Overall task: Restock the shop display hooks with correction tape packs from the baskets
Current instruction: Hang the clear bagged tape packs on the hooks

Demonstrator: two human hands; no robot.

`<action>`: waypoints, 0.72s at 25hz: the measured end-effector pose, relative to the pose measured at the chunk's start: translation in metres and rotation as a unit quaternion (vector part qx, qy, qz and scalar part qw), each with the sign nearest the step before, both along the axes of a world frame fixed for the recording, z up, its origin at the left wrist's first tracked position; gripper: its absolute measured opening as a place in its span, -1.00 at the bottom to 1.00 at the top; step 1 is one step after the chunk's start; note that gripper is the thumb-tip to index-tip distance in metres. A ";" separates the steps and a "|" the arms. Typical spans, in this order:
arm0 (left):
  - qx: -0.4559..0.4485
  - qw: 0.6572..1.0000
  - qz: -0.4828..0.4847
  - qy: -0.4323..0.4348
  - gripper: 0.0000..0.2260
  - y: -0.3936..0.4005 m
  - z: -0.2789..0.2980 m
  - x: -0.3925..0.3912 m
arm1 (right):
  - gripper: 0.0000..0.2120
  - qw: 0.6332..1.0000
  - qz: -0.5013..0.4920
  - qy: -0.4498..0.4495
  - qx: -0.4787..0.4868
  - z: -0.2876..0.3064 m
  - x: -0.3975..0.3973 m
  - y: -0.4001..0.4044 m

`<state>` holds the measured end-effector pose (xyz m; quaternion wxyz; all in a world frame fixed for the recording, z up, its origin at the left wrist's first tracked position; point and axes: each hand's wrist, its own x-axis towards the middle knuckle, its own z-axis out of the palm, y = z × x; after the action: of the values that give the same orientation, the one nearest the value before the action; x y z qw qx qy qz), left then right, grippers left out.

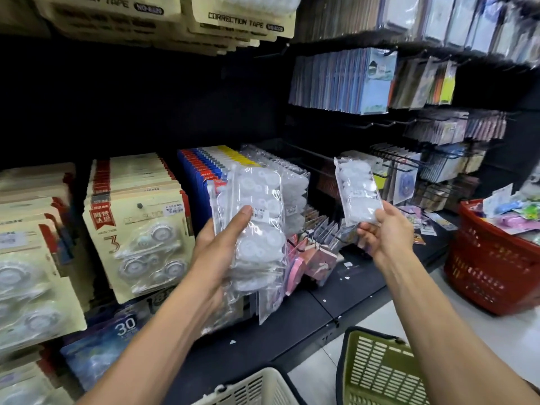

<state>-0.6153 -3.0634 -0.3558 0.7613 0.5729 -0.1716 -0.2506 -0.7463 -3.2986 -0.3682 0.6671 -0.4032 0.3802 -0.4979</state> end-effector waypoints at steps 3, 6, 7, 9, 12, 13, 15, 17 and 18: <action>0.001 1.000 0.001 0.012 -0.12 0.001 -0.002 0.014 | -0.71 1.000 -0.006 -0.002 0.007 0.000 0.004 -0.002; 0.000 1.000 -0.019 0.014 -0.16 0.004 -0.002 0.018 | -0.70 1.000 -0.010 -0.004 0.004 0.002 0.010 -0.002; 0.002 1.000 -0.023 0.011 -0.20 0.004 -0.001 0.017 | -0.71 1.000 -0.013 -0.003 0.001 0.002 0.012 -0.002; 0.004 1.000 -0.024 0.008 -0.27 0.007 0.000 0.013 | -0.73 1.000 -0.023 -0.004 0.003 0.003 0.015 0.000; -0.001 1.000 -0.017 0.017 -0.33 0.009 0.002 0.011 | -0.74 0.998 -0.050 -0.013 0.028 0.003 0.015 0.003; 0.001 1.000 -0.012 0.018 -0.34 0.008 0.002 0.009 | -0.74 0.998 -0.053 -0.015 0.035 0.003 0.013 0.002; -0.001 1.000 -0.009 0.024 -0.37 0.008 0.002 0.007 | -0.73 0.998 -0.046 -0.013 0.041 0.002 0.009 0.002; -0.016 0.999 -0.019 0.032 -0.35 0.007 0.001 0.008 | -0.72 0.998 -0.043 -0.008 0.041 0.002 0.007 0.002; -0.025 0.998 -0.030 0.041 -0.27 0.006 0.000 0.009 | -0.72 0.998 -0.044 -0.009 0.040 0.003 0.007 0.001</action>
<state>-0.6064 -3.0577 -0.3558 0.7737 0.5377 -0.1637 -0.2923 -0.7397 -3.2973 -0.3653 0.6637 -0.3548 0.4114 -0.5142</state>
